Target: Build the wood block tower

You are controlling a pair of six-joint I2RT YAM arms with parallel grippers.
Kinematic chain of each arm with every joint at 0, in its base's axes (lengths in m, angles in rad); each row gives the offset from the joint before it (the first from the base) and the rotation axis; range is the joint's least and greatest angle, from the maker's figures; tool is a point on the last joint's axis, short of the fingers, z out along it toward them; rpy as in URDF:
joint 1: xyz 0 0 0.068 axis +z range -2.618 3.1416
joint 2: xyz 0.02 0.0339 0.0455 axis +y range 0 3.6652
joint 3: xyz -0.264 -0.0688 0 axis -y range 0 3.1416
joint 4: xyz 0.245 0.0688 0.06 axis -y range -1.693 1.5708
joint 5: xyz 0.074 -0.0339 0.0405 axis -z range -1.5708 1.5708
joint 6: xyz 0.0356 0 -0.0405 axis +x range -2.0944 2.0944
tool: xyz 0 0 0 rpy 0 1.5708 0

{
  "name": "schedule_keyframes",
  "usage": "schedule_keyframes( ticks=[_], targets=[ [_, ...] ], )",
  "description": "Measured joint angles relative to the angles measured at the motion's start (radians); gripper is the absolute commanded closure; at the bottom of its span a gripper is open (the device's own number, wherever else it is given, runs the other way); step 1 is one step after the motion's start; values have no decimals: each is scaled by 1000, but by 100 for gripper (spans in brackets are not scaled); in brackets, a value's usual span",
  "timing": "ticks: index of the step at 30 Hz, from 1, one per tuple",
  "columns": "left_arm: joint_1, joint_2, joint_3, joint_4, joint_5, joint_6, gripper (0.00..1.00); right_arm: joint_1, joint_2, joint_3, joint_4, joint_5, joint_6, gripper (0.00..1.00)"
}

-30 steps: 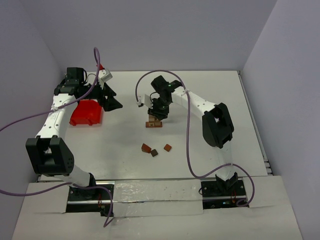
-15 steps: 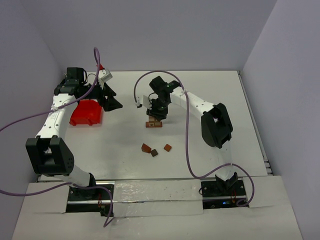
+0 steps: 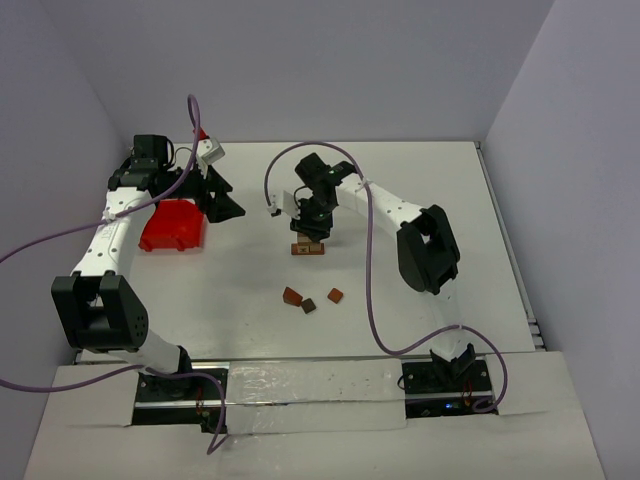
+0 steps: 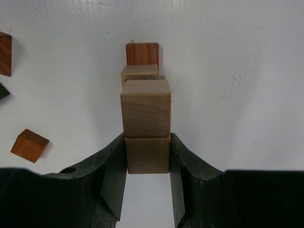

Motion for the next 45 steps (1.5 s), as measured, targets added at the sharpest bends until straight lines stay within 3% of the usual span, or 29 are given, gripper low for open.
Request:
schedule_keyframes(
  ticks=[15,24,29,39,45],
  targets=[
    [0,0,0,-1,-1,1,1,3,0,0,0,1,-7,39],
    [0,0,0,-4,-18,6,1,6,0,0,0,-5,-13,8],
    [0,0,11,-18,-36,12,1,8,-30,-3,-10,-11,-9,0],
    [0,-55,15,-25,-87,24,1,-61,-457,-204,4,-56,12,0],
    [-11,-165,-58,-10,-146,38,1,-183,-785,-450,109,-104,88,0]
  ],
)
